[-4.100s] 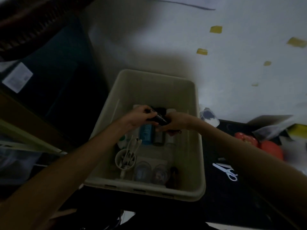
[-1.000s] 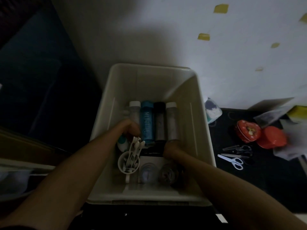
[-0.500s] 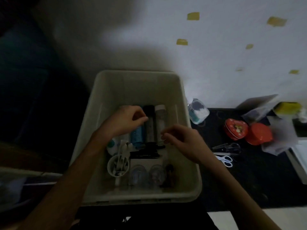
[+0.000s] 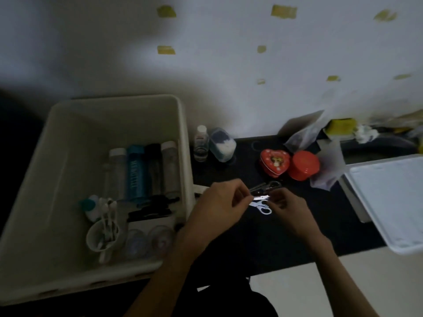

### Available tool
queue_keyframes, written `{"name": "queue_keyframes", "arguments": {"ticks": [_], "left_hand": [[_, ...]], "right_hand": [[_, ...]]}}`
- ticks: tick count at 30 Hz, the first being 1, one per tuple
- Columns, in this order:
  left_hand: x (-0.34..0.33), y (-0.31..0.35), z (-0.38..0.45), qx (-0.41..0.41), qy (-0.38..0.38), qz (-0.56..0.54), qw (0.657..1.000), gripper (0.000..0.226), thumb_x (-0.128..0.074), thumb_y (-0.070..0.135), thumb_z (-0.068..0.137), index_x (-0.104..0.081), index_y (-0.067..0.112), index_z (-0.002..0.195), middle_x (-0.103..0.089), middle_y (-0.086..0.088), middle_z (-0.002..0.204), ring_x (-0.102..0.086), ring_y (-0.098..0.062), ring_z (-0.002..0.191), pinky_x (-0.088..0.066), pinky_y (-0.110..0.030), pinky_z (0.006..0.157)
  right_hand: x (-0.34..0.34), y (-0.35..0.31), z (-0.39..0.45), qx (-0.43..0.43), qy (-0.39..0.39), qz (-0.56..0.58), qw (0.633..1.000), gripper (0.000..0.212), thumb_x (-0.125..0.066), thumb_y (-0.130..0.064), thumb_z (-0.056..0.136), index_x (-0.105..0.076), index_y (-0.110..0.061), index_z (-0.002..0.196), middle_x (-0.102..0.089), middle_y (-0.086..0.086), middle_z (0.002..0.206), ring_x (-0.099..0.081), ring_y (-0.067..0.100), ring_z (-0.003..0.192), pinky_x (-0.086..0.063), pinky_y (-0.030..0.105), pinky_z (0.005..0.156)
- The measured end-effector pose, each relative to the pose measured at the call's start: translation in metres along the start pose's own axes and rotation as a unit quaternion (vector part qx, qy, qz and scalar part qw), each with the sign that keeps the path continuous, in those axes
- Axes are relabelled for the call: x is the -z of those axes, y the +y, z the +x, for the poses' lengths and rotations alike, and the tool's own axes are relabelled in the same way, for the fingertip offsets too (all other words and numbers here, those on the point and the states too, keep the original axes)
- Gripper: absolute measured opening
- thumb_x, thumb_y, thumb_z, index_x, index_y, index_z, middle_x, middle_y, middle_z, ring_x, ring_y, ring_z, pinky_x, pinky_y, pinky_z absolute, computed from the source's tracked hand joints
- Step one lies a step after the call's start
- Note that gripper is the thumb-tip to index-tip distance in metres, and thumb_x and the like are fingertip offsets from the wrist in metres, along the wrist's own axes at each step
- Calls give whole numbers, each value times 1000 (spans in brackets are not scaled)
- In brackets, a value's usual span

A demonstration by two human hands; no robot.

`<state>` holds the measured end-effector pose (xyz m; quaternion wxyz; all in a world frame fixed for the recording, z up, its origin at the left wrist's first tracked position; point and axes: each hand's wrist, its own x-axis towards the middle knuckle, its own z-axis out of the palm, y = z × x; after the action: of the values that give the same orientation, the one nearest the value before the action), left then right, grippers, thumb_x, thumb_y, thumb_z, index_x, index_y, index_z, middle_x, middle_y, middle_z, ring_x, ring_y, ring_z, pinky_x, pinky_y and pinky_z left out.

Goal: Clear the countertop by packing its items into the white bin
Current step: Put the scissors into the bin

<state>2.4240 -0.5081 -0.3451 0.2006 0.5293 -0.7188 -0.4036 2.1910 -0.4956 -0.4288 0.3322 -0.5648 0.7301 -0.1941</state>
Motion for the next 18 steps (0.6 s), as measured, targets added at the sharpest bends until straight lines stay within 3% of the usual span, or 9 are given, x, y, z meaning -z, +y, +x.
{"name": "queue_keyframes", "arguments": {"ticks": [2,9,14,16,18], "left_hand": [[-36,-3,15,29,-22,16,999,10,-64,36,89,-66,28,93,-70,10,84,-64,-2,76,-55,-27,75],[-136,-50,60,200,-71,12,977,17,-63,32,89,-68,17,96,-73,1,91,-68,-14,86,-55,-34,84],[-179,-67,67,310,-82,-57,945,16,-61,32,93,-65,18,99,-73,-1,94,-69,-16,87,-56,-34,85],[-191,-73,64,332,-79,-68,938,15,-60,33,94,-64,19,97,-73,-1,94,-69,-17,86,-56,-35,85],[-200,-79,61,347,-64,-72,933,15,-61,33,93,-64,19,97,-73,-2,94,-69,-18,87,-57,-36,84]], "right_hand": [[1,32,13,-12,-28,-26,999,28,-78,-20,80,-64,-19,104,-68,-8,95,-66,5,85,-57,35,84],[-19,84,76,43,-109,-97,988,73,-88,-29,66,-53,-17,129,-56,3,129,-58,19,115,-50,37,96],[-33,102,112,134,-177,-265,938,118,-87,-49,61,-22,-15,154,-20,8,160,-20,28,147,-19,44,121],[-34,113,120,148,-186,-318,918,122,-85,-52,62,-16,-15,155,-15,8,161,-12,27,149,-11,44,122],[-34,119,125,160,-180,-328,913,120,-85,-51,61,-19,-16,154,-19,6,160,-15,26,148,-14,44,120]]}}
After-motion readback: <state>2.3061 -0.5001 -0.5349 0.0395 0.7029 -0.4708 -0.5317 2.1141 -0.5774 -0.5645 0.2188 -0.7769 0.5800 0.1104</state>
